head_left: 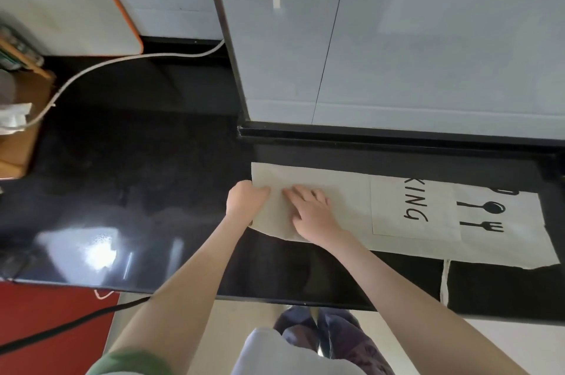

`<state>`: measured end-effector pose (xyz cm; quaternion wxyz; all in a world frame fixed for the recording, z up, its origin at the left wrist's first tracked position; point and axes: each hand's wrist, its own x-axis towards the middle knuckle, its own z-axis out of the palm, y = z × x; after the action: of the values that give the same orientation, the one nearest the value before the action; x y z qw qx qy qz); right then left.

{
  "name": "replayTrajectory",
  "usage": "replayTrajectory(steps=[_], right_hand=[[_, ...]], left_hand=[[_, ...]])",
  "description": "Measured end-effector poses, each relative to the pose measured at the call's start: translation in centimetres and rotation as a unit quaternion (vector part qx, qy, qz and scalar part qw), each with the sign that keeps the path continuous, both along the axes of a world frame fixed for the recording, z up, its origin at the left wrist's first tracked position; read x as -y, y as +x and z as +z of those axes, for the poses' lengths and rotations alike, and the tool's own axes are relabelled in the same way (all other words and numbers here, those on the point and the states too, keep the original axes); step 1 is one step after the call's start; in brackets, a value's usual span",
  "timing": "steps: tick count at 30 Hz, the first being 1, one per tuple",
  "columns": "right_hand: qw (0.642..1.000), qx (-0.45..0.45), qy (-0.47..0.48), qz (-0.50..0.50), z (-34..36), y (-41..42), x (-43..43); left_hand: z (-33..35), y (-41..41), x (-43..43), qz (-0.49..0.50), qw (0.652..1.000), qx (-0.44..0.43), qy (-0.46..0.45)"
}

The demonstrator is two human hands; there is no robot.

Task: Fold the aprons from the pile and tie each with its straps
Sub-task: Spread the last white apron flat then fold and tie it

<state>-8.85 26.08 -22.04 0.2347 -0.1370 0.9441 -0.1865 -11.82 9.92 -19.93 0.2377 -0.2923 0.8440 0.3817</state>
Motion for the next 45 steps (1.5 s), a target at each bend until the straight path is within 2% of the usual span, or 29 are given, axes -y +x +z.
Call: replayTrajectory(steps=[2, 3, 5, 7, 9, 10, 12, 15, 18, 20, 22, 25, 30, 36, 39, 42, 43, 45], right_hand=[[0.985, 0.069, -0.134, -0.09, 0.8, -0.5, 0.4], [0.955, 0.131, -0.22, -0.15, 1.2, -0.7, 0.6], [0.865, 0.249, -0.353, -0.255, 2.0, -1.0, 1.0], [0.813, 0.291, -0.394, -0.315, 2.4, -1.5, 0.9], [0.789, 0.306, -0.406, -0.344, 2.3, -1.9, 0.6], [0.79, 0.31, -0.407, -0.339, 2.5, -1.9, 0.4], [0.813, 0.297, -0.384, -0.323, 2.0, -1.9, 0.1], [0.835, 0.234, -0.335, -0.368, 1.7, -1.8, -0.1], [0.874, 0.166, -0.247, -0.384, 1.6, -1.9, -0.2], [0.906, 0.14, -0.163, -0.366, 1.5, -2.1, -0.6], [0.942, 0.093, -0.082, -0.312, 0.7, -2.2, -1.0], [0.963, 0.039, 0.02, -0.267, 0.7, -2.1, -1.3], [0.979, -0.039, 0.039, -0.194, 0.2, -1.1, -2.3], [0.986, -0.045, 0.14, -0.084, -0.8, -0.3, -2.9], [0.989, -0.051, 0.111, -0.078, -1.2, 0.3, -3.5], [0.995, -0.054, 0.025, -0.083, -1.6, 1.1, -4.7], [0.995, -0.069, 0.018, -0.073, -1.7, 1.4, -5.0], [0.989, -0.124, 0.068, -0.037, -2.3, 1.9, -5.4]], left_hand=[[0.4, 0.2, -0.1, -0.024, 0.998, -0.043, 0.027], [0.8, 0.4, -0.3, -0.037, 0.996, -0.065, 0.04], [1.4, 0.8, -0.9, -0.064, 0.99, -0.101, 0.079], [1.9, 1.3, -1.4, -0.107, 0.98, -0.126, 0.114], [2.0, 1.6, -1.8, -0.177, 0.968, -0.139, 0.107], [1.9, 1.7, -1.9, -0.223, 0.961, -0.147, 0.075], [1.2, 1.5, -1.9, -0.299, 0.938, -0.174, 0.007], [-0.3, 1.3, -2.1, -0.348, 0.914, -0.204, -0.036], [-1.3, 1.5, -2.7, -0.369, 0.897, -0.237, -0.06], [-2.3, 1.6, -3.2, -0.409, 0.87, -0.257, -0.099], [-3.3, 1.5, -3.7, -0.455, 0.846, -0.238, -0.146], [-4.4, 1.3, -4.5, -0.498, 0.823, -0.189, -0.196], [-4.8, 1.4, -5.5, -0.514, 0.801, -0.173, -0.256], [-5.0, 1.5, -5.5, -0.517, 0.791, -0.187, -0.268], [-4.9, 1.5, -5.3, -0.532, 0.781, -0.194, -0.262], [-4.9, 1.5, -5.1, -0.544, 0.774, -0.201, -0.254], [-4.9, 1.5, -5.0, -0.547, 0.772, -0.203, -0.254], [-4.8, 1.5, -5.0, -0.551, 0.771, -0.206, -0.245]])
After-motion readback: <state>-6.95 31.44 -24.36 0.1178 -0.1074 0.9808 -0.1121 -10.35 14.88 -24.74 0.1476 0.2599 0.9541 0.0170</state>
